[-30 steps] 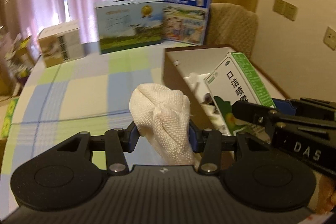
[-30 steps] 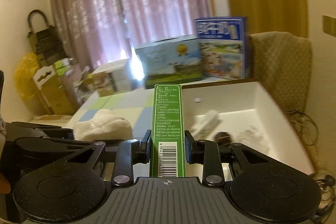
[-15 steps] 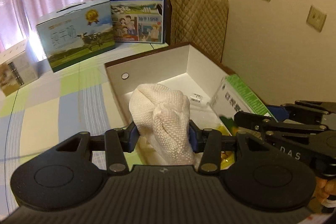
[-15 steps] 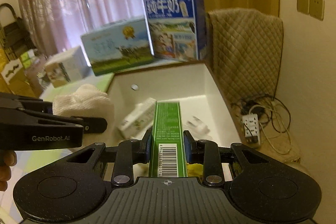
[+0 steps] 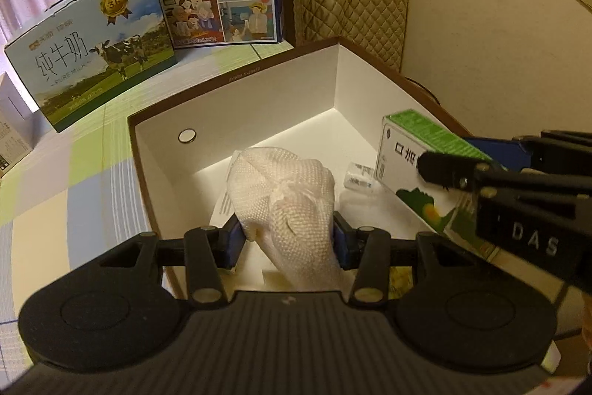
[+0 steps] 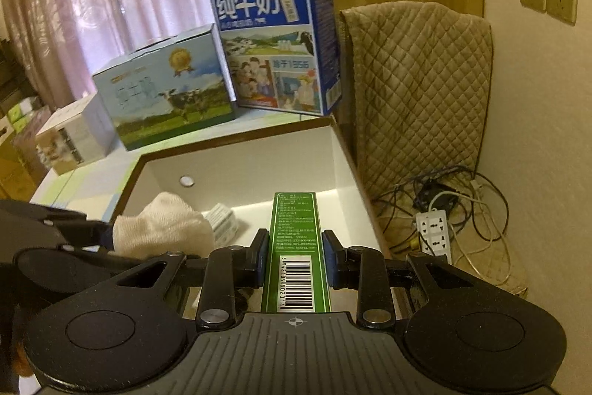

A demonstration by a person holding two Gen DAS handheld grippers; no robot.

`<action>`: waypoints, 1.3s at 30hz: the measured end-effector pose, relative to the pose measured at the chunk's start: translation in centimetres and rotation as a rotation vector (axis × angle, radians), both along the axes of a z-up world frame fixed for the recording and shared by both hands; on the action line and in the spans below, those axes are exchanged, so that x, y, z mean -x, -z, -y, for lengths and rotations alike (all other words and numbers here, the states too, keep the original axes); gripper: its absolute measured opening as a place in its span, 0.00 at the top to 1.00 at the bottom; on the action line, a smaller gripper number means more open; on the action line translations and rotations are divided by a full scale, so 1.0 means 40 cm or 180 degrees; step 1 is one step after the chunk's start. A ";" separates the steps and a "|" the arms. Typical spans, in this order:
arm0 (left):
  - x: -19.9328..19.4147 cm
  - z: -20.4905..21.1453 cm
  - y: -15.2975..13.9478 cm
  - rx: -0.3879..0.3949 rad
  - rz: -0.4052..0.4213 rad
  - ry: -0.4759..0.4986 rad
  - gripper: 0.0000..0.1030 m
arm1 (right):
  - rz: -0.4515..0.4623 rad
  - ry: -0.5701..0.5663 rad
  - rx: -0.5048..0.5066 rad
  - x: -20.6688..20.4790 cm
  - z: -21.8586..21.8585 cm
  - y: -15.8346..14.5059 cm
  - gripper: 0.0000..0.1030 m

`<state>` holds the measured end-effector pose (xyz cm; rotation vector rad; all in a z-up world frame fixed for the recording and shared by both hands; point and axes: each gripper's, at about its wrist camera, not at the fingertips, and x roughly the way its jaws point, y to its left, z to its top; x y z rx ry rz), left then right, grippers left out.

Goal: Organize objects
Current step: 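Open the left tool to drop the towel while the right tool releases the spray box, then withdraw both open tools from the brown box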

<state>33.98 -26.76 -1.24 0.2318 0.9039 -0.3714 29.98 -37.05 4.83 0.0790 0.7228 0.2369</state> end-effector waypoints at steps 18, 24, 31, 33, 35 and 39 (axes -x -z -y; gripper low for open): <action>-0.106 0.015 0.037 0.0182 0.0009 -0.0087 0.33 | 0.0005 0.0188 -0.0258 -0.092 0.006 0.027 0.71; -0.072 0.005 0.030 0.0271 -0.0016 -0.0021 0.28 | -0.0008 0.0169 -0.0345 -0.042 0.031 0.025 0.66; -0.031 -0.008 0.022 0.0308 -0.0036 0.0022 0.28 | -0.0001 0.0116 -0.0322 0.020 0.050 0.003 0.63; -0.020 -0.015 0.020 0.0301 -0.0042 0.0021 0.28 | 0.0024 0.0101 -0.0309 0.043 0.055 -0.007 0.63; -0.002 -0.026 0.013 0.0325 -0.0030 0.0024 0.28 | 0.0044 0.0081 -0.0329 0.070 0.062 -0.017 0.63; 0.037 -0.049 -0.006 0.0368 0.0012 0.0020 0.27 | 0.0045 0.0074 -0.0381 0.127 0.074 -0.033 0.61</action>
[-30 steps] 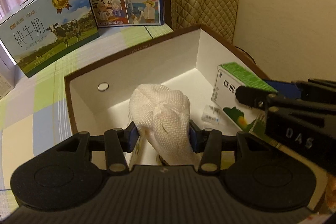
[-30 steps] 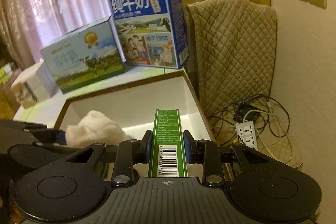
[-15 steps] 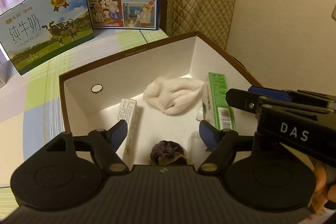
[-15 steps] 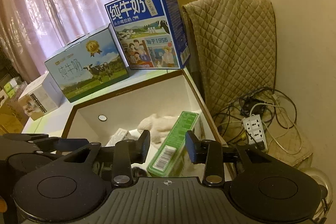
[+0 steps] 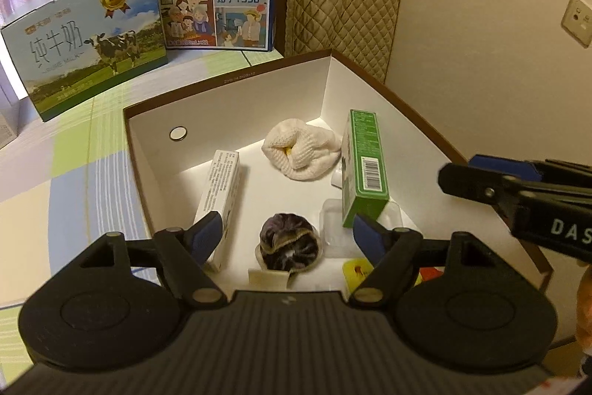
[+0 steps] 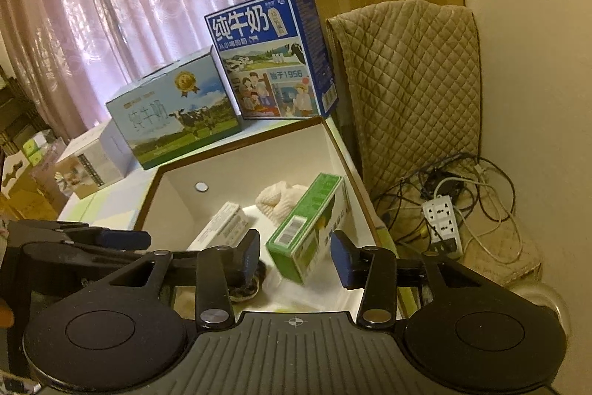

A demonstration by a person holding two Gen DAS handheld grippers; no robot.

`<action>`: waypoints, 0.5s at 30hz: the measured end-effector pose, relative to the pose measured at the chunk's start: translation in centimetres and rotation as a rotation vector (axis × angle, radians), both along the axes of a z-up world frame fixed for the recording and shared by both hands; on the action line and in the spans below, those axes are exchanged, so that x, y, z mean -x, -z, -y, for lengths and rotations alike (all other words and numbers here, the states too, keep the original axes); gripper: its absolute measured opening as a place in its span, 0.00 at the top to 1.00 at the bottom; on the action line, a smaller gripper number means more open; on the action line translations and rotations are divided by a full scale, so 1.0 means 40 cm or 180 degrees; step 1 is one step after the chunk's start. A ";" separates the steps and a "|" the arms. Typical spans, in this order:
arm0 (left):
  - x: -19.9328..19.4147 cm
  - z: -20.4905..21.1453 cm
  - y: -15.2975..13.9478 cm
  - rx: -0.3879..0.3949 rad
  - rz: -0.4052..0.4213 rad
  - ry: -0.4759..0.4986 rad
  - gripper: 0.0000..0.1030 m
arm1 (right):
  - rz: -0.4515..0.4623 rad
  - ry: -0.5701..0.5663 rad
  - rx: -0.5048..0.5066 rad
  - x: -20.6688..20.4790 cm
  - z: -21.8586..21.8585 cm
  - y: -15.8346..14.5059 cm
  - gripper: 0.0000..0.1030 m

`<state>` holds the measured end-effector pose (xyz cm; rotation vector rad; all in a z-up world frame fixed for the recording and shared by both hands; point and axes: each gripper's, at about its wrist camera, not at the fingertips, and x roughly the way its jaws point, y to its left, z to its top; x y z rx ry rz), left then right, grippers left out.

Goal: Organize objects
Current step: 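Withdraw both open tools from the brown box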

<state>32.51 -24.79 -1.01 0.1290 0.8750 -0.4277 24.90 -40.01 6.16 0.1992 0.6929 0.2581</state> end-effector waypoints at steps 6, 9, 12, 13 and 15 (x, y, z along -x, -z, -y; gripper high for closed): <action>0.076 -0.039 -0.039 0.0116 0.0031 -0.0005 0.26 | 0.0010 -0.0040 0.0001 0.090 -0.007 -0.024 0.59; 0.121 -0.064 -0.063 0.0215 0.0057 -0.0017 0.21 | 0.0010 -0.0054 -0.0007 0.134 -0.020 -0.039 0.57; 0.165 -0.092 -0.085 0.0311 0.0081 -0.0038 0.19 | 0.0013 -0.0056 0.0008 0.177 -0.038 -0.051 0.54; 0.179 -0.099 -0.092 0.0324 0.0094 -0.0040 0.19 | 0.0014 -0.0056 0.0017 0.190 -0.043 -0.053 0.53; 0.212 -0.115 -0.107 0.0335 0.0129 -0.0031 0.18 | 0.0011 -0.0036 0.0052 0.213 -0.056 -0.059 0.52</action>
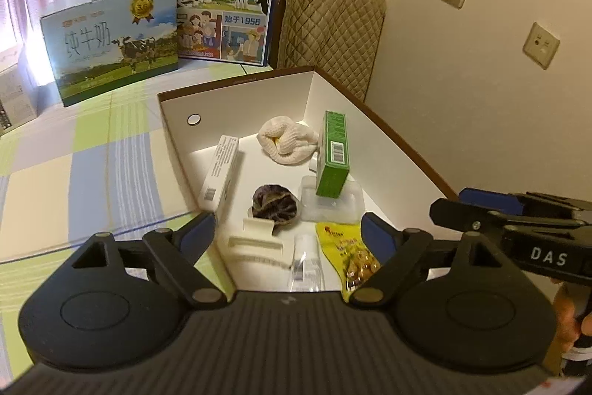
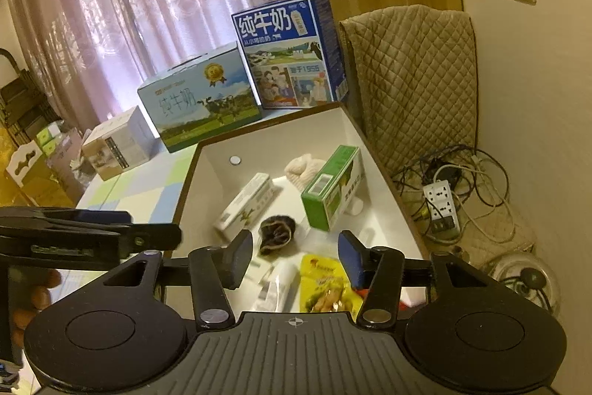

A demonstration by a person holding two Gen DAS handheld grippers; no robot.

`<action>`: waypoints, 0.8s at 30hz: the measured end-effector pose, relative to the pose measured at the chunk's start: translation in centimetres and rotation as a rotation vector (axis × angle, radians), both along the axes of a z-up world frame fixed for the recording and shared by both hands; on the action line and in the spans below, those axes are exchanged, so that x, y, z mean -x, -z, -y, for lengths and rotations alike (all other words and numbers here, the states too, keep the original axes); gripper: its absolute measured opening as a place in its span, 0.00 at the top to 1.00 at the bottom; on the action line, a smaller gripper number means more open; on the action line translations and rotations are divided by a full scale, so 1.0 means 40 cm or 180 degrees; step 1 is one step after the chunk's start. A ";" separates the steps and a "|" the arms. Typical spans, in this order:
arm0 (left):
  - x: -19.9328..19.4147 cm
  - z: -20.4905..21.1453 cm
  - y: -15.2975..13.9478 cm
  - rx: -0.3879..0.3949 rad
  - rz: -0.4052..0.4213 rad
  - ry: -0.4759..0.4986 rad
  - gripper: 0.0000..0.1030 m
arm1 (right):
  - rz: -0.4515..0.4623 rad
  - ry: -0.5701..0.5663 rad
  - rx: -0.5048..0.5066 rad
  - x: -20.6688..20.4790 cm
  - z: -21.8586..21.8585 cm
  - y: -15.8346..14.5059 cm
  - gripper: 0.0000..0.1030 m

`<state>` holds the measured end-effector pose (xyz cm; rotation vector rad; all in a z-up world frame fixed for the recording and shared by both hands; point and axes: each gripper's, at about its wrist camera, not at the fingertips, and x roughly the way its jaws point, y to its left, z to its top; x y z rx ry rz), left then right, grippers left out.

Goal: Organize objects
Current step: 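Withdraw both open tools from the brown box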

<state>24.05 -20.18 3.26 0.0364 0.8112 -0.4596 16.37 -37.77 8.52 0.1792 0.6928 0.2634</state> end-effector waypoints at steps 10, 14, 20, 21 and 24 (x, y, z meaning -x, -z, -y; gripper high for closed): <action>0.140 -0.114 -0.068 0.0053 0.0293 -0.0169 0.01 | 0.0065 0.0108 0.0175 0.095 -0.086 -0.033 0.42; 0.196 -0.163 -0.092 0.0001 0.0472 -0.0264 0.01 | 0.0125 0.0118 0.0168 0.133 -0.123 -0.042 0.39; 0.274 -0.254 -0.110 -0.0005 0.0602 -0.0500 0.01 | 0.0338 0.0088 0.0296 0.199 -0.187 -0.055 0.31; 0.286 -0.269 -0.112 -0.0019 0.0609 -0.0538 0.01 | 0.0340 0.0086 0.0290 0.208 -0.194 -0.055 0.31; 0.317 -0.313 -0.116 -0.0108 0.0595 -0.0703 0.01 | 0.0300 0.0086 0.0222 0.230 -0.213 -0.056 0.30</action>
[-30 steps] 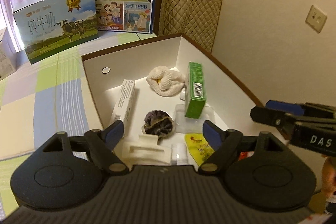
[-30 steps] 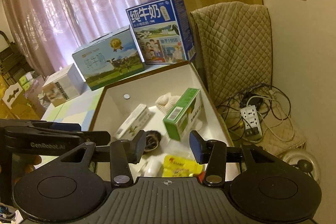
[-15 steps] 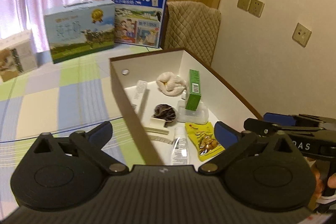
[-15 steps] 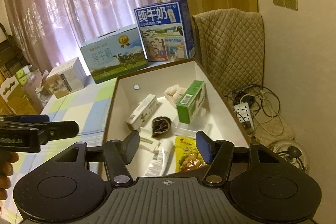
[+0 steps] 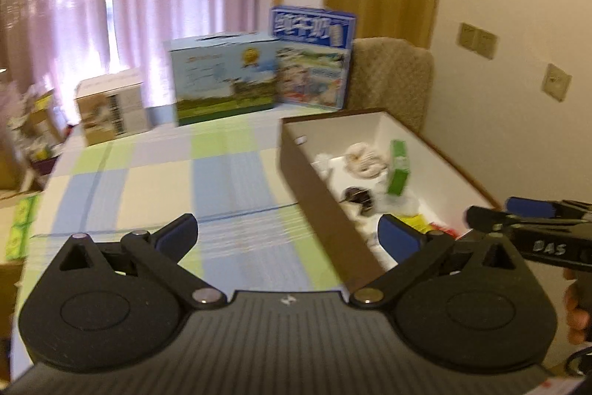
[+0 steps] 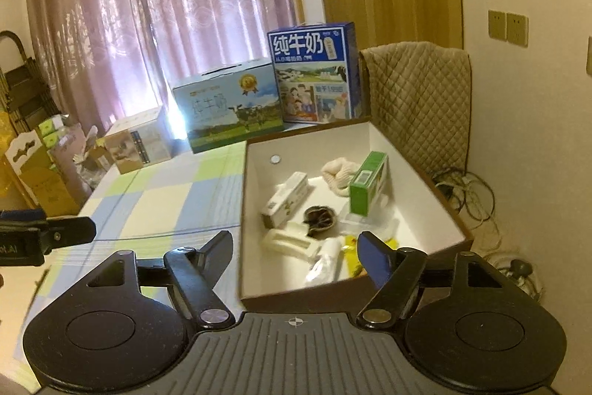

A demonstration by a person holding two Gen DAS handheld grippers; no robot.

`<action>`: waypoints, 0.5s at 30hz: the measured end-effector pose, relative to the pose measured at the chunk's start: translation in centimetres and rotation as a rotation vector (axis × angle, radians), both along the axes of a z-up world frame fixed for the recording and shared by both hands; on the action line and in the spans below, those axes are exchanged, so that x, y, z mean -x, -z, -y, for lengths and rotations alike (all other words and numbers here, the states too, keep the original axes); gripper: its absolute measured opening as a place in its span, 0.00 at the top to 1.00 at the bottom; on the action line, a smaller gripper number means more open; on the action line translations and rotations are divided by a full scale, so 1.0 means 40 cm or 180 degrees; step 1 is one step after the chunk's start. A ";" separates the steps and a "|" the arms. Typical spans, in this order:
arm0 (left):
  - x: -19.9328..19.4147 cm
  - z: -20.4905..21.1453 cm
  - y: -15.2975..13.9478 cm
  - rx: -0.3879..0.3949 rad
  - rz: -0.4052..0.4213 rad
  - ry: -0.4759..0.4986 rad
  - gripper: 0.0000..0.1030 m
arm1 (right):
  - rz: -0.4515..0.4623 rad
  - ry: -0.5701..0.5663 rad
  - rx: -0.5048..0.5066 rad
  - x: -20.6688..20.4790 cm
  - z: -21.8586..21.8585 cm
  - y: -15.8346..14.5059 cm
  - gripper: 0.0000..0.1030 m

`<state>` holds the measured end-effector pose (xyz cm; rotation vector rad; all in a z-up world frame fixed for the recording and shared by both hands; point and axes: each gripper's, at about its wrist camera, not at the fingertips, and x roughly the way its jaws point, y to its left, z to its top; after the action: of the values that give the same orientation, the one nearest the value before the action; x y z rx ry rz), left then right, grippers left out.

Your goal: Organize objects

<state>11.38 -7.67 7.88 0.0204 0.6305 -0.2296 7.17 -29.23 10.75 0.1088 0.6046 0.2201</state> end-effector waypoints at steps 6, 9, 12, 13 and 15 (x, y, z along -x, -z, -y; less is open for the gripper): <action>0.068 -0.065 0.006 -0.0072 -0.0101 -0.0179 0.01 | -0.0048 -0.0129 0.0060 0.052 -0.051 0.002 0.30; 0.105 -0.087 0.019 -0.0043 -0.0199 -0.0221 0.01 | -0.0081 -0.0202 0.0096 0.075 -0.075 0.011 0.30; 0.136 -0.106 0.033 -0.0007 -0.0263 -0.0280 0.01 | -0.0137 -0.0273 0.0096 0.091 -0.095 0.023 0.30; 0.145 -0.112 0.038 0.0008 -0.0288 -0.0304 0.01 | -0.0153 -0.0297 0.0097 0.096 -0.101 0.027 0.30; 0.160 -0.122 0.045 0.0022 -0.0332 -0.0344 0.01 | -0.0177 -0.0331 0.0099 0.105 -0.112 0.035 0.30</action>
<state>5.00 -2.79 6.08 -0.0323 0.7324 -0.1289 2.96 -24.76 9.33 0.0536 0.6694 0.3092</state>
